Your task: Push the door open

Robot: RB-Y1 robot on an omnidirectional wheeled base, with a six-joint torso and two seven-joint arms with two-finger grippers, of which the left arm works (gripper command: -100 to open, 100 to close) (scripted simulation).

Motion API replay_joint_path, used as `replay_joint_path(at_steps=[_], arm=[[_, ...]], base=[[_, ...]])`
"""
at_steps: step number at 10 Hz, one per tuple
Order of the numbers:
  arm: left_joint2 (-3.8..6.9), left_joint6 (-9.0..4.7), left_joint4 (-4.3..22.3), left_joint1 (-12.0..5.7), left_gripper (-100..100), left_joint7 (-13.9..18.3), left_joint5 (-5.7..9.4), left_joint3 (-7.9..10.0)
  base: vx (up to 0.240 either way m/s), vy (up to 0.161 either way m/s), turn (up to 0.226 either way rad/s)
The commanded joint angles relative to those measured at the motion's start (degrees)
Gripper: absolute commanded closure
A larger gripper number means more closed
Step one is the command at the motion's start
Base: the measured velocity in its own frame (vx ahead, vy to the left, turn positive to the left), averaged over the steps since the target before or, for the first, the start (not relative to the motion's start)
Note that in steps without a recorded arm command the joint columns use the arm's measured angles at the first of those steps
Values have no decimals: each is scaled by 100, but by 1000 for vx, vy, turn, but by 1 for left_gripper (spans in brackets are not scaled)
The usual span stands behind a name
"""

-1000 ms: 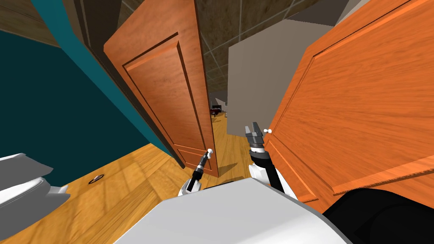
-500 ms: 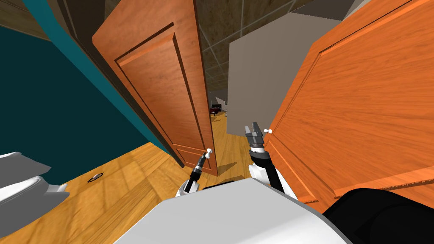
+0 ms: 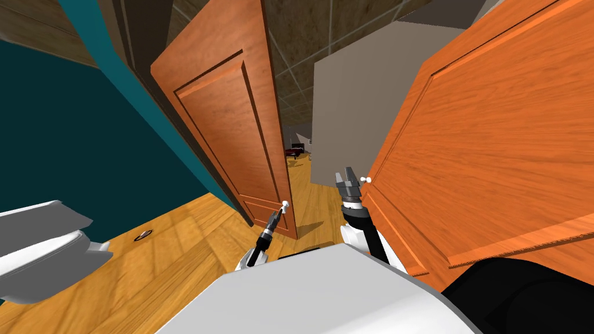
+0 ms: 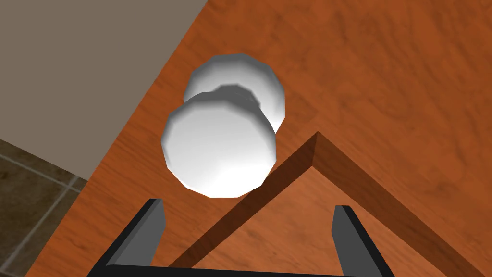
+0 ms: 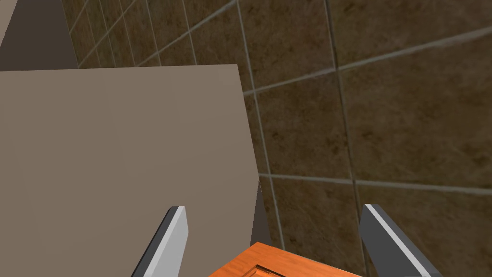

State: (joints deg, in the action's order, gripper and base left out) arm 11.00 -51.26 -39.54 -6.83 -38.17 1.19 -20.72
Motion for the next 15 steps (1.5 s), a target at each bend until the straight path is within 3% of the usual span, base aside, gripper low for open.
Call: replay_joint_path(at_steps=[1, 3, 4, 6, 9, 15], arm=[[47, -30, -4, 11, -100, -164, -32, -1], [194, -124, 13, 46, -100, -539, -138, -2], [194, -124, 13, 46, -100, -608, -138, -2], [345, -219, 31, 83, -100, -973, -246, -4], [420, -266, 41, 102, -100, -1303, -300, -4], [757, -472, 88, 185, -100, -2236, -544, -4]], base=[[-42, -41, 22], [-46, -39, 51], [-38, -38, 26], [-44, -38, 54], [-36, -38, 26], [-45, -41, 48]])
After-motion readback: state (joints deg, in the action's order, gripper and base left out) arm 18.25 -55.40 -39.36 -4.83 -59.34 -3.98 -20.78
